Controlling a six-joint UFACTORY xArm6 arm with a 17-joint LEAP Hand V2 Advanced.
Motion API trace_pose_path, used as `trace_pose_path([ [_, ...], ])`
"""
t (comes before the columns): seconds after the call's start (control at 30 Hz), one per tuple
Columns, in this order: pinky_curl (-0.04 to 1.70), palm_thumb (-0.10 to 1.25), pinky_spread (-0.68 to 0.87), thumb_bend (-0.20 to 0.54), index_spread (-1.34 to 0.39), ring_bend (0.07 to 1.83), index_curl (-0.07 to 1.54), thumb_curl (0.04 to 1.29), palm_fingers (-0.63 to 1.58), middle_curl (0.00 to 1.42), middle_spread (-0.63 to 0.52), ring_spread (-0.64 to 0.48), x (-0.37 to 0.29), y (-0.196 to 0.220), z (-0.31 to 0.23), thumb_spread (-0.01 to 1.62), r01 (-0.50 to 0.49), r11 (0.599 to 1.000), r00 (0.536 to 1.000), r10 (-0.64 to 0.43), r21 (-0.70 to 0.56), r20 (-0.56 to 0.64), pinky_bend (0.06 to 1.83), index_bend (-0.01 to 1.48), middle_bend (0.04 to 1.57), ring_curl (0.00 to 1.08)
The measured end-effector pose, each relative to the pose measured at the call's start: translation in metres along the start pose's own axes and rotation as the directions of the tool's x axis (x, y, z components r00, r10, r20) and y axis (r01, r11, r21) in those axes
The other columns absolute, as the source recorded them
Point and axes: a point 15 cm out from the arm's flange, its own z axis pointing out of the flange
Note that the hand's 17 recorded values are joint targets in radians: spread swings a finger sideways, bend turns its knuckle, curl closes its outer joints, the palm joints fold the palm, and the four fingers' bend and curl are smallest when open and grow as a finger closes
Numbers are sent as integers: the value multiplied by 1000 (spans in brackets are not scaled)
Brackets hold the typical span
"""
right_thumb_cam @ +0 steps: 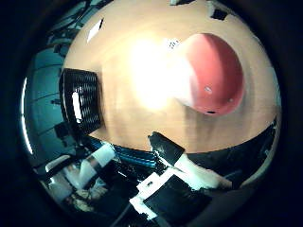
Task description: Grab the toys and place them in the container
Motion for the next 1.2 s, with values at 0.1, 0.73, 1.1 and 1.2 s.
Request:
trace_pose_path([
  [0.1, 200, 539, 424, -24, -330, 479, 280, 293, 241, 358, -73, 4, -3, -6, 8, 1003, 1, 1000, 1000, -1, 0, 4, 612, 162, 300, 244],
  [0.73, 383, 882, -315, -10, -459, 1109, 564, 354, 1304, 679, -299, -283, 5, -28, 23, 953, 5, 999, 1000, -3, 52, -31, 1146, 610, 902, 515],
  [1.1, 656, 1079, -176, -8, -300, 1399, 866, 439, 1053, 895, -207, -239, 8, 7, -59, 1016, -4, 998, 998, 8, 56, -67, 1408, 1076, 1252, 715],
  [1.2, 709, 1092, -168, -10, -284, 1399, 881, 464, 1030, 908, -196, -241, -14, 21, -95, 1037, 22, 999, 999, -20, 44, -35, 1403, 1089, 1268, 743],
])
